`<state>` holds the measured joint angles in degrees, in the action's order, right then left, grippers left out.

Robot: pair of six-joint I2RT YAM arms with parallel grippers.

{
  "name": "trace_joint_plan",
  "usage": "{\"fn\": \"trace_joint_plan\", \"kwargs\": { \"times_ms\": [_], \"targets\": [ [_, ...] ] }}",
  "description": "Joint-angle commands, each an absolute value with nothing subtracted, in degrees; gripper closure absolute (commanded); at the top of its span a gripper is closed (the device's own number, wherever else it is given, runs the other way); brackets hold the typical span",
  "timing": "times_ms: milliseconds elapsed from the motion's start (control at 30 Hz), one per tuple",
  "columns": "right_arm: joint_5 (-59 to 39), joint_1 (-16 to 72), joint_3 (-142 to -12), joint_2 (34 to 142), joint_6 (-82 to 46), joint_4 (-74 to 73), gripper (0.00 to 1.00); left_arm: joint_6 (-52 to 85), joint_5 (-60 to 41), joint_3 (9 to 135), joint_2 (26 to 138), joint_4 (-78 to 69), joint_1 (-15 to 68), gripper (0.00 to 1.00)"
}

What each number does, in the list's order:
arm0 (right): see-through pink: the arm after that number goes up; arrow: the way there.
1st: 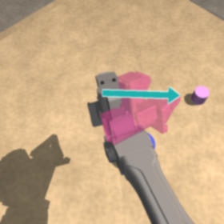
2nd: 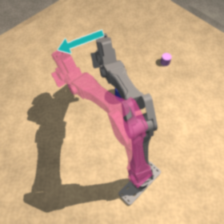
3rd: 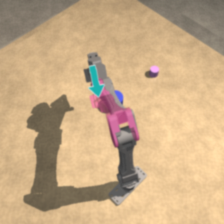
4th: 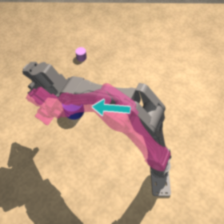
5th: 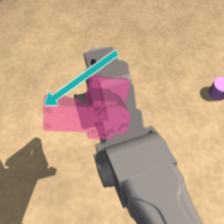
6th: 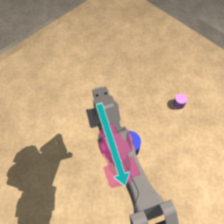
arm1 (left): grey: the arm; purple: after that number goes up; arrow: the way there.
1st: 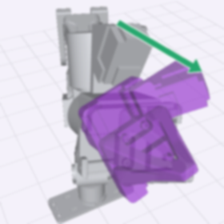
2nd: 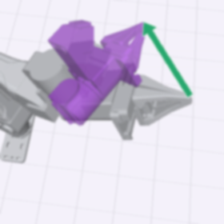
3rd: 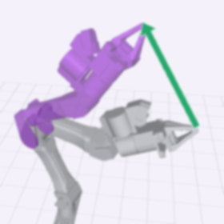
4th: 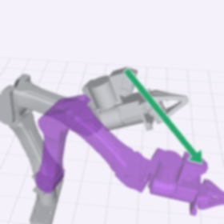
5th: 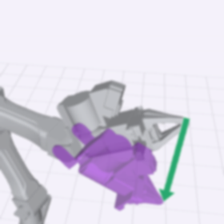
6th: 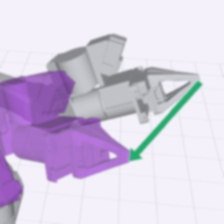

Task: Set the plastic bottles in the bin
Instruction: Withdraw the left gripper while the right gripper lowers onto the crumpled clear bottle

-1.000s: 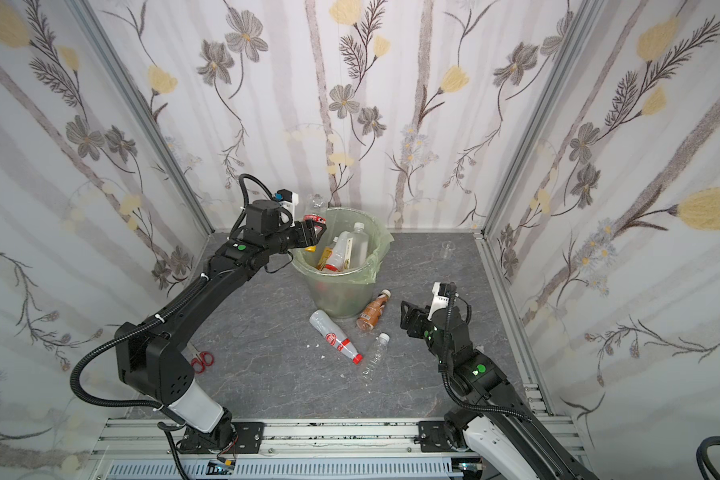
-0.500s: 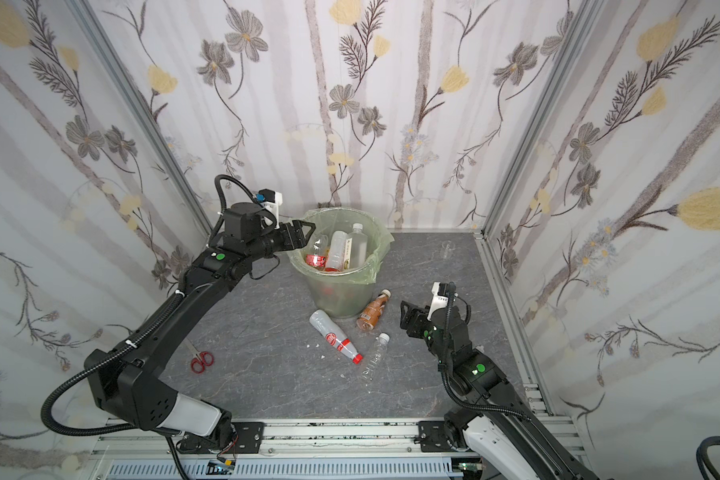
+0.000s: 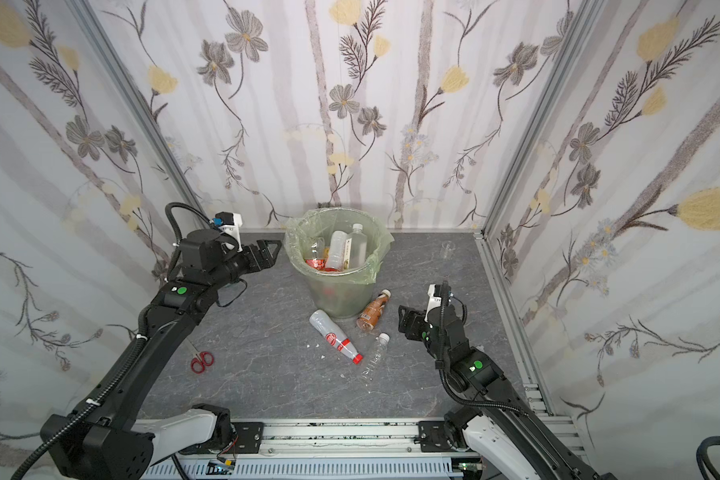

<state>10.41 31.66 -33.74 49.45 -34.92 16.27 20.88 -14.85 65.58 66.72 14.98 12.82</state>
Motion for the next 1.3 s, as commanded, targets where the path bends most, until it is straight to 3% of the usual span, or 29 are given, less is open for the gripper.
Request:
{"fn": "trace_joint_plan", "kwargs": {
  "times_ms": [0,633,1267],
  "targets": [
    [7.9,31.7,-34.3,50.8,-33.9,18.8,0.20,18.2,-14.6,61.5,64.4,16.2,12.0,0.09],
    [-3.3,37.0,-27.5,57.1,-39.5,19.0,0.15,15.6,-9.9,40.0,54.5,17.4,11.1,0.00],
    [-2.2,42.6,-27.7,73.1,-43.7,7.9,0.12,15.5,-8.9,37.4,51.2,17.3,11.1,0.00]
  ]
}}
